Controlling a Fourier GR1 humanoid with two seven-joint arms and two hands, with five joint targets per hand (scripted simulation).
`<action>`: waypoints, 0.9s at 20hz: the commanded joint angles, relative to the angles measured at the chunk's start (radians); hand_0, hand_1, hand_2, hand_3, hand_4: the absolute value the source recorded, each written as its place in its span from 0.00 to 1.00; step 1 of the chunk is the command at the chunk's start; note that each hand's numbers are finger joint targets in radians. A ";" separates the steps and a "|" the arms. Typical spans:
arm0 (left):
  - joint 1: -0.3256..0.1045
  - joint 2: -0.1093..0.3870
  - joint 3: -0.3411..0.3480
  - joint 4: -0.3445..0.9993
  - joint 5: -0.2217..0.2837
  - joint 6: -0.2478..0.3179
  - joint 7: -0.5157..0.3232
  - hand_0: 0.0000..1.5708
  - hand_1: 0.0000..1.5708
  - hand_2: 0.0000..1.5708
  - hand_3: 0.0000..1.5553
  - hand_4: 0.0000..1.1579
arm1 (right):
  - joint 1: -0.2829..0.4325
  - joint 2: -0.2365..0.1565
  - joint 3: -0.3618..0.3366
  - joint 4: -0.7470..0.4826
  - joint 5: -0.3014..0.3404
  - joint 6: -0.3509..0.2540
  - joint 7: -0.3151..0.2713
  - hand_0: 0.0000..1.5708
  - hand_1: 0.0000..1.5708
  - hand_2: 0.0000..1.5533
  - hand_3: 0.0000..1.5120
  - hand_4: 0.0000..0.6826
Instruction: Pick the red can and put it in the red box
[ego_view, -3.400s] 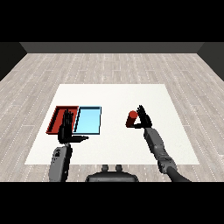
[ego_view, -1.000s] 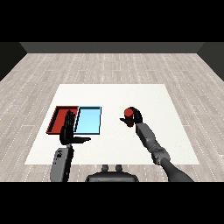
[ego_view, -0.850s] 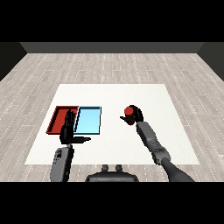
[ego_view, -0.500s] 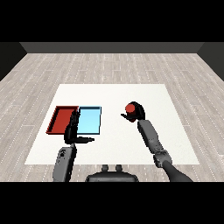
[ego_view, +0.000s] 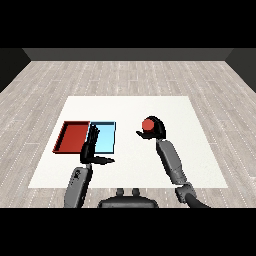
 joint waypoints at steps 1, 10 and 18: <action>-0.013 -0.003 -0.033 0.008 0.001 0.024 0.022 0.00 0.00 0.00 0.00 0.00 | 0.096 0.038 0.227 -0.196 -0.069 -0.179 0.076 0.92 0.92 0.92 0.92 0.96; -0.095 -0.003 -0.225 0.084 0.059 0.165 0.062 0.00 0.00 0.00 0.00 0.00 | 0.257 0.040 0.414 -0.362 -0.074 -0.333 0.081 0.93 0.93 0.92 0.92 0.95; -0.175 -0.003 -0.217 0.262 0.122 0.169 0.022 0.00 0.00 0.00 0.00 0.00 | 0.148 0.040 0.410 -0.299 -0.109 -0.352 0.089 0.93 0.93 0.93 0.92 0.92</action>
